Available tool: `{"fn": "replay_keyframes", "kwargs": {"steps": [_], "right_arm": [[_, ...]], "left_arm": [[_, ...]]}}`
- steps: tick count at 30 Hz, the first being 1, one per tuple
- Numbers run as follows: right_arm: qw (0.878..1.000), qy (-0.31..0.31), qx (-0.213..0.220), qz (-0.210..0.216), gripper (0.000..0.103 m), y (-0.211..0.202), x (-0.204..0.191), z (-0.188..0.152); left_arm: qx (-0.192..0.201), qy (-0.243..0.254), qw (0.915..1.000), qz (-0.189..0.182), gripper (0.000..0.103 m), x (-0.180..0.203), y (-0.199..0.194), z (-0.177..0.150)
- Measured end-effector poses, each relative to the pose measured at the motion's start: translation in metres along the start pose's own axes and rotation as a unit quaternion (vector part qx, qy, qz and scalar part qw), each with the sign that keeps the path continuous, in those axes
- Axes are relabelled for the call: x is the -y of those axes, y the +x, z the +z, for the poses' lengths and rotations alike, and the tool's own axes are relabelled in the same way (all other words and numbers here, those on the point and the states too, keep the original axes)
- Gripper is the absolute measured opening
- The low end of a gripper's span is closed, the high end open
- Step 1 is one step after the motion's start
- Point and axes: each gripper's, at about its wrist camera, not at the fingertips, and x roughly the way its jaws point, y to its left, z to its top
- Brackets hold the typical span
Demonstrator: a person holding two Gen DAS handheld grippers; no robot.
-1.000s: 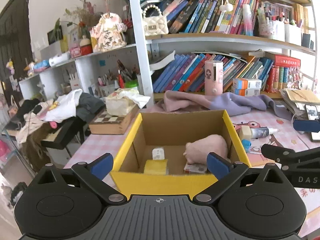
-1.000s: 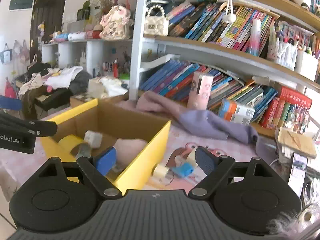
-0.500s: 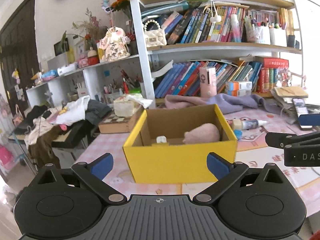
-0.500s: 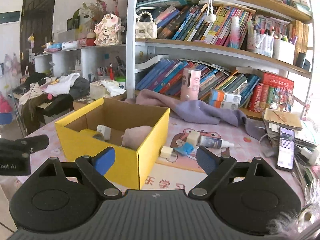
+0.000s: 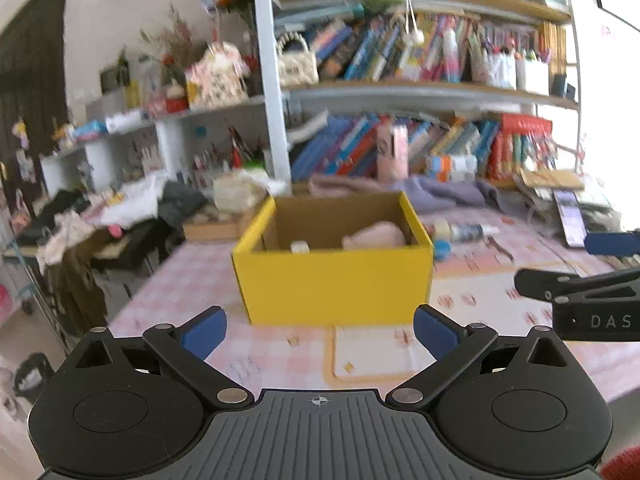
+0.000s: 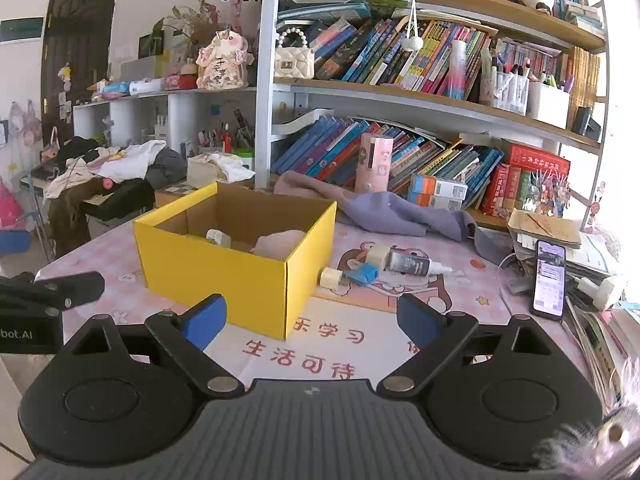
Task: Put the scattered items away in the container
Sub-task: 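Raise both open tools out of the yellow box and back away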
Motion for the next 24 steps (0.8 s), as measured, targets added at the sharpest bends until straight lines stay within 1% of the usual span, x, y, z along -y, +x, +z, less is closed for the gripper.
{"fn": "replay_keyframes", "kwargs": {"steps": [4, 6, 10, 12, 20, 22, 24], "right_arm": [[1.000, 0.002, -0.012, 0.005, 0.093, -0.007, -0.001, -0.004], [1.000, 0.002, -0.017, 0.008, 0.093, -0.009, -0.001, -0.006], [1.000, 0.000, -0.028, 0.009, 0.095, -0.014, -0.002, -0.011], [1.000, 0.000, -0.028, 0.005, 0.097, -0.016, -0.001, -0.012], [0.999, 0.001, -0.042, -0.007, 0.097, -0.024, 0.006, -0.020], [0.999, -0.001, -0.053, -0.007, 0.097, -0.023, 0.007, -0.023], [0.998, -0.006, -0.067, -0.006, 0.097, -0.021, 0.007, -0.027]], "left_arm": [[-0.029, -0.017, 0.9991, -0.025, 0.101, -0.003, -0.002, -0.006], [-0.032, -0.025, 0.9985, -0.036, 0.101, -0.005, -0.003, -0.010], [-0.037, -0.021, 0.9982, -0.043, 0.101, -0.001, -0.005, -0.014], [-0.036, -0.019, 0.9980, -0.048, 0.101, 0.002, -0.006, -0.015], [-0.050, -0.019, 0.9960, -0.072, 0.101, 0.012, -0.004, -0.021], [-0.056, -0.019, 0.9953, -0.077, 0.101, 0.015, -0.002, -0.024], [-0.072, -0.017, 0.9942, -0.077, 0.101, 0.018, 0.003, -0.026]]}}
